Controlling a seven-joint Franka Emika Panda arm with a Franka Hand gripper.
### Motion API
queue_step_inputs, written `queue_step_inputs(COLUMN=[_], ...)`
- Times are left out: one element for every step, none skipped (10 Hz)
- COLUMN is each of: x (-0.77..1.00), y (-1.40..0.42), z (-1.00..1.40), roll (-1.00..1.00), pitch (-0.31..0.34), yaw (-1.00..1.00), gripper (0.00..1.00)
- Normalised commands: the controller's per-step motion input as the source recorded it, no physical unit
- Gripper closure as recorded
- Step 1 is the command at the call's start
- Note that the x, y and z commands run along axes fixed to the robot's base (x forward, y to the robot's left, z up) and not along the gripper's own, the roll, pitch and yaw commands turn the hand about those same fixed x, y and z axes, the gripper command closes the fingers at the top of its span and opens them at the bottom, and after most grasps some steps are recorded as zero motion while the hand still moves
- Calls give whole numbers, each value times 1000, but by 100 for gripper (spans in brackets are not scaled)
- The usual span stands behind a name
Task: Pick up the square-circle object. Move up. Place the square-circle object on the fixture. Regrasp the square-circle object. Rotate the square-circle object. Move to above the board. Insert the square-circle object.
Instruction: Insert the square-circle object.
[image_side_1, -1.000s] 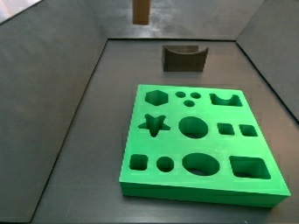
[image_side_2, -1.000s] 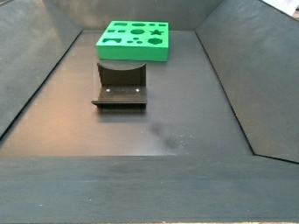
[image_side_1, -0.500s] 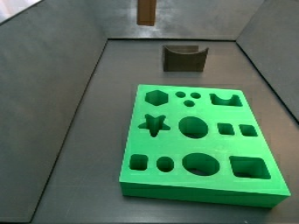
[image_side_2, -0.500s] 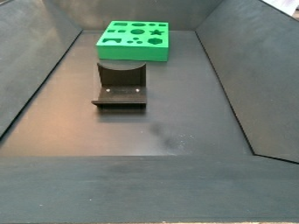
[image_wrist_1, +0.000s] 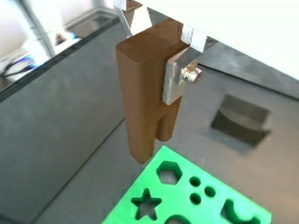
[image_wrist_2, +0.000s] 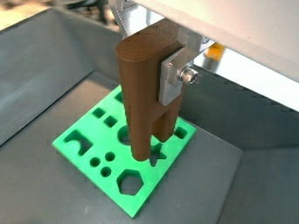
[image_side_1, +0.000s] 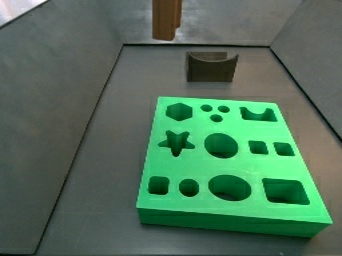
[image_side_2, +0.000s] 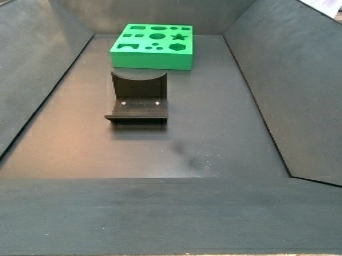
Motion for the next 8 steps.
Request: queue_step_inputs(x=[0,0,0,0,0,0,0,0], y=[-266,-266,-271,-274,-286,-286,-286,-283], z=[-186,-171,-189,-206,-214,-214,-214,-220], roll=[0,0,0,0,0,0,0,0], pitch=[-29,-13,0,0,0,0,0,0], yaw=[-940,-937,-937,-931,-926,-926,-926,-929], gripper=[100,100,100,100,100,100,100,100])
